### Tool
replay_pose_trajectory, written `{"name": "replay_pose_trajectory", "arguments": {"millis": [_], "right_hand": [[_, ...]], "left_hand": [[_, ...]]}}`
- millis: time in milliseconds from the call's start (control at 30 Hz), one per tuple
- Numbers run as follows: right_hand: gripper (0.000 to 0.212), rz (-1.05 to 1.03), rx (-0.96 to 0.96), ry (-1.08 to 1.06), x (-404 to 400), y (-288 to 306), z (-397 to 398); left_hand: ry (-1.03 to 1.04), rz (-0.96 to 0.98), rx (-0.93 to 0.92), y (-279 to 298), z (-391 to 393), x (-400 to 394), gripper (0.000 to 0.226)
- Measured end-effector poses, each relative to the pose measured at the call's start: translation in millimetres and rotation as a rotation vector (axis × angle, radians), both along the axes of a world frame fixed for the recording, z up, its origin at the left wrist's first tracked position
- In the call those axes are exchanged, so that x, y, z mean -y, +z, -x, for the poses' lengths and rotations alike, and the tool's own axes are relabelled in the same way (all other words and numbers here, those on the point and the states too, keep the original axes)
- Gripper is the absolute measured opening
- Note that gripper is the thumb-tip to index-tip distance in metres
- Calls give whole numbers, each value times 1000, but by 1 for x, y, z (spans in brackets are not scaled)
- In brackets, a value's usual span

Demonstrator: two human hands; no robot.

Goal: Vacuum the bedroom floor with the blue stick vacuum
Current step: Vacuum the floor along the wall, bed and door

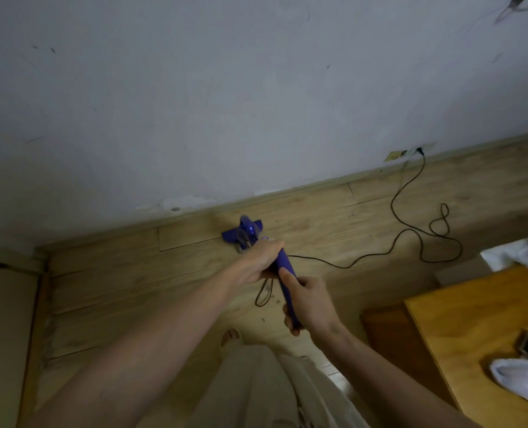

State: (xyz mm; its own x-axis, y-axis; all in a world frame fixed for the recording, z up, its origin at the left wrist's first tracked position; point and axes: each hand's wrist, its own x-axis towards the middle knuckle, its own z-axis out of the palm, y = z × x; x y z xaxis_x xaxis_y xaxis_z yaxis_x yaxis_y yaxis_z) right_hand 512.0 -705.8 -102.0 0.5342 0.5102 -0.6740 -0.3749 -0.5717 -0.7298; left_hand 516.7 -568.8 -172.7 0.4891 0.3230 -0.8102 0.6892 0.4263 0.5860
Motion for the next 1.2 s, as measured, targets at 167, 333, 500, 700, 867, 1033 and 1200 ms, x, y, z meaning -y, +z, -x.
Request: {"name": "replay_pose_trajectory", "arguments": {"millis": [167, 333, 500, 700, 867, 1033, 1200], "right_hand": [[33, 21, -10, -52, 22, -4, 5], [35, 26, -29, -34, 16, -10, -10], [38, 36, -23, -7, -1, -24, -28], [36, 75, -55, 6, 23, -11, -40], [32, 60, -66, 34, 44, -3, -31], [33, 36, -73, 15, 33, -7, -35], [35, 49, -66, 6, 11, -23, -42]], "left_hand": [[-74, 17, -2, -4, -1, 22, 11], [-32, -23, 0, -7, -12, 19, 12], [48, -68, 4, -4, -27, 12, 11], [20, -22, -37, -7, -37, 29, 15], [1, -6, -53, -11, -26, 45, 14], [13, -11, -40, -15, -30, 33, 13], [32, -67, -45, -17, -42, 17, 16]]}}
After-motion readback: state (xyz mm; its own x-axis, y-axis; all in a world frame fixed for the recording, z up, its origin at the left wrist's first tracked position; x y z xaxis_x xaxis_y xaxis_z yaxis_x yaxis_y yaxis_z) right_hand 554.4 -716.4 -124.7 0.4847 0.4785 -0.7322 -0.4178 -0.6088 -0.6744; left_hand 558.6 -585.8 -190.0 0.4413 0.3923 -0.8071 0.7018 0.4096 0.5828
